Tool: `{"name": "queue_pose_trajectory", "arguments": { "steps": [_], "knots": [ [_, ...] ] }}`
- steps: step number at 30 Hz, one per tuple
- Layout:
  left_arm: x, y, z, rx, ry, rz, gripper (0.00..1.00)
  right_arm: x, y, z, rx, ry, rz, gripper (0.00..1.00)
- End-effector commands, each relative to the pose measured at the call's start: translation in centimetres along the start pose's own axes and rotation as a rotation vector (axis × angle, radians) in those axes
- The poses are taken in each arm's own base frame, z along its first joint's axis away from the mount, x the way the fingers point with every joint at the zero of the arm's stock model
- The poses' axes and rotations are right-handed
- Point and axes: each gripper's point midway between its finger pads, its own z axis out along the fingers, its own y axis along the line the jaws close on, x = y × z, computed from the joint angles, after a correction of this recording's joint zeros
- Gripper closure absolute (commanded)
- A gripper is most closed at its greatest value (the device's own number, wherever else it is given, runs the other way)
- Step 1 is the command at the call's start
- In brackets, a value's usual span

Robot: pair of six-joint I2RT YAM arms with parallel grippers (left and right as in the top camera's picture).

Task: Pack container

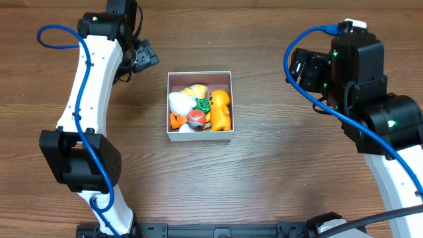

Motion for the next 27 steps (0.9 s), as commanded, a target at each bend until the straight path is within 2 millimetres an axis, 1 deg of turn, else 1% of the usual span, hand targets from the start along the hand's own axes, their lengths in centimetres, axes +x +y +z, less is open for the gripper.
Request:
{"name": "queue_pose_trajectory", "arguments": {
  "steps": [1,18,21,24,25,27],
  "knots": [
    [-0.3,-0.1,-1.2,0.024,-0.025,-0.024,0.0,-0.7,-0.1,-0.5,0.002,-0.023,0.012,0.0],
    [-0.3,-0.1,-1.2,0.024,-0.025,-0.024,0.0,-0.6,-0.1,-0.5,0.002,-0.022,0.012,0.0],
    [-0.3,-0.1,-1.2,0.024,-0.024,-0.024,0.0,-0.9,-0.3,-1.7,-0.008,-0.048,0.018,0.0],
    [-0.3,-0.1,-1.2,0.024,-0.025,-0.024,0.0,-1.7,-0.4,-3.1,-0.024,-0.096,0.029,0.0],
    [-0.3,-0.1,-1.2,0.024,-0.025,-0.024,0.0,-1.9,-0.5,-4.1,-0.032,-0.12,0.035,0.0],
    [-0.3,-0.1,-1.2,0.024,-0.025,-0.024,0.0,-2.9,-0.7,-6.6,-0.068,-0.195,0.054,0.0]
  ]
}}
